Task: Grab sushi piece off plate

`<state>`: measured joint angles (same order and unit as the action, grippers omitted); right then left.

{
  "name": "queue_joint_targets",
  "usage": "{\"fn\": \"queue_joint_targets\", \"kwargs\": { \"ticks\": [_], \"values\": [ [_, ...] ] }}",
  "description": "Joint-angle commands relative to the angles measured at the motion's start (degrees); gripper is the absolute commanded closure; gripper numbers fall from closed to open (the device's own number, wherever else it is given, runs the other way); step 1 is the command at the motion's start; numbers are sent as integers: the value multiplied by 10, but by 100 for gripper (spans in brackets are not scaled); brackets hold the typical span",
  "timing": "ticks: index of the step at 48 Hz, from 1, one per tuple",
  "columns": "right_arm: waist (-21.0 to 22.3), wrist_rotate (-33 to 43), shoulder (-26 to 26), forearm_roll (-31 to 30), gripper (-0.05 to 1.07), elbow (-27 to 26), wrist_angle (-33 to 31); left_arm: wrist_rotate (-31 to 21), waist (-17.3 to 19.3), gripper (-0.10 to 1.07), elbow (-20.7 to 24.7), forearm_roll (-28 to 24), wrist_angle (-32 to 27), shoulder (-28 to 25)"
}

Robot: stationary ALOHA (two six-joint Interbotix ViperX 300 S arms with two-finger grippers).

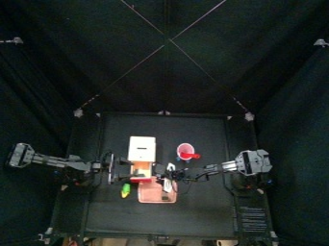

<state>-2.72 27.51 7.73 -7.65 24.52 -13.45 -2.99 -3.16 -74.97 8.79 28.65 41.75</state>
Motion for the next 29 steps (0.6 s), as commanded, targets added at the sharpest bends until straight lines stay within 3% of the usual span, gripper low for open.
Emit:
{"fn": "queue_joint_targets", "kwargs": {
  "ticks": [1,10,29],
  "values": [
    [-1,-1,-28,42,28,1,-15,1,-1,2,8,-1,7,-2],
    [-4,-1,-21,78,15,11,-47,1,-1,2,8,-2,7,-2],
    [-5,0,6,86,15,5,-76,1,-1,2,7,-2,7,-2]
  ]
}}
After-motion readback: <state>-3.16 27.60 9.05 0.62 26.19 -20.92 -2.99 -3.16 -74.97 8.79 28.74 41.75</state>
